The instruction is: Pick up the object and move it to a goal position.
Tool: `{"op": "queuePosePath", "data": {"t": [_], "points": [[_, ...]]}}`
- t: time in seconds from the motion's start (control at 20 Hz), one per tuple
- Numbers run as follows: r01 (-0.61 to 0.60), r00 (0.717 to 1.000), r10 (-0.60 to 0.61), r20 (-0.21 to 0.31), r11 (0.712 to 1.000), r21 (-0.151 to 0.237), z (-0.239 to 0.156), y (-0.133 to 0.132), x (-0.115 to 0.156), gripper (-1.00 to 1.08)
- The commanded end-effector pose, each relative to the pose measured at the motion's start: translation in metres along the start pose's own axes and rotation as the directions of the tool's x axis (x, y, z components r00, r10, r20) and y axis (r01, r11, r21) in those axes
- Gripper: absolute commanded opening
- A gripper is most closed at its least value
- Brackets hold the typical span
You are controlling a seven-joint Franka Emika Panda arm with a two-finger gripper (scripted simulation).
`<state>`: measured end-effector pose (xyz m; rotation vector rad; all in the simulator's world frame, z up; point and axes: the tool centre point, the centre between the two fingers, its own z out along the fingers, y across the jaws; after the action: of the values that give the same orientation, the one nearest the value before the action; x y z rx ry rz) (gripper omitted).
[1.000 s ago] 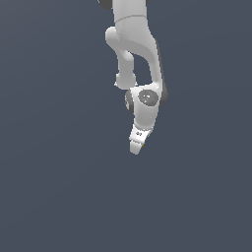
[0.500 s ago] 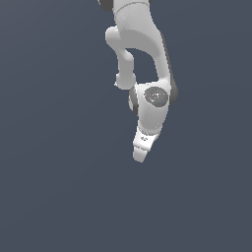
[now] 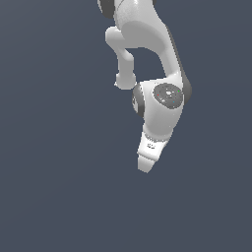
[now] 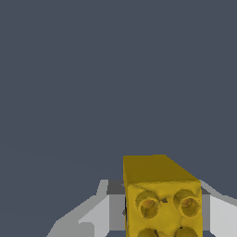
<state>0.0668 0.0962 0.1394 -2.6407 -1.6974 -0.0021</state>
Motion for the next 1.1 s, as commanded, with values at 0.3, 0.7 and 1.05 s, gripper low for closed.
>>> {"op": "queuePosePath", "data": {"t": [0.3, 0.7, 1.05], "points": [[-0.001, 1.0, 0.001, 0.001, 1.0, 0.0, -0.031, 0.032, 0.021, -1.0], [-0.001, 1.0, 0.001, 0.002, 1.0, -0.001, -0.05, 0.053, 0.036, -1.0], [-0.001, 1.0, 0.001, 0.002, 1.0, -0.001, -0.059, 0.062, 0.042, -1.0]]}}
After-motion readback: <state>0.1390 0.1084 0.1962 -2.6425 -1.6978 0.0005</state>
